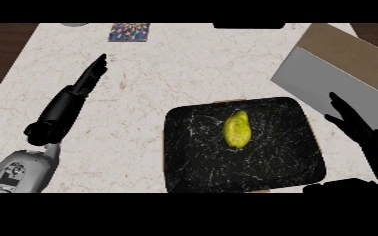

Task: Pick the pear from the tray and place it in the cardboard box

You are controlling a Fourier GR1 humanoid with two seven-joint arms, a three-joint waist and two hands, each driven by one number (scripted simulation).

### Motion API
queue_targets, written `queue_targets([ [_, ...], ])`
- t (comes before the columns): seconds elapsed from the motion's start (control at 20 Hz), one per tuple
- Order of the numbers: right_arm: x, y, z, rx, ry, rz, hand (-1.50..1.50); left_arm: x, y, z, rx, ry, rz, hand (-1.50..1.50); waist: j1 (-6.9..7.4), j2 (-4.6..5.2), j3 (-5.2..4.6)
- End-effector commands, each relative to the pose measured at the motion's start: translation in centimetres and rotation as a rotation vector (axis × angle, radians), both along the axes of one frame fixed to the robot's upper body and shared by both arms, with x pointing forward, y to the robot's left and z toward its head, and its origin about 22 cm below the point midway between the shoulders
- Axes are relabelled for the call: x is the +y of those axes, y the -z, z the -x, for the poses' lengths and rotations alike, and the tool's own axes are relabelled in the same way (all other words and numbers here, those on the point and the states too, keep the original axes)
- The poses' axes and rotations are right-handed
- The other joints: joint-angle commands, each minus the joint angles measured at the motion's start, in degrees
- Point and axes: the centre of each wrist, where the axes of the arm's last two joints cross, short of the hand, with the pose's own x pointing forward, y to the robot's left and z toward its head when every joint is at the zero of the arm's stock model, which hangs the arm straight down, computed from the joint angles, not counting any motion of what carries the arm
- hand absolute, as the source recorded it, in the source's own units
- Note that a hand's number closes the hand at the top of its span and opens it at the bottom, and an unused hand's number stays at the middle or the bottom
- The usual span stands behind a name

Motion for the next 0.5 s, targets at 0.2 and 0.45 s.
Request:
queue_targets([
  [0.2, 4.8, -2.2, -2.5, 0.162, -0.047, 0.028, -1.5, -1.2, 0.5, -0.3, -0.007, 0.005, -0.004, 0.0, -0.09, 0.06, 0.13],
  [0.45, 6.0, -0.4, -2.2, 0.178, -0.07, 0.015, -1.5, 1.3, 0.3, 0.2, 0.005, 0.0, 0.01, 0.0, -0.26, 0.03, 0.16],
])
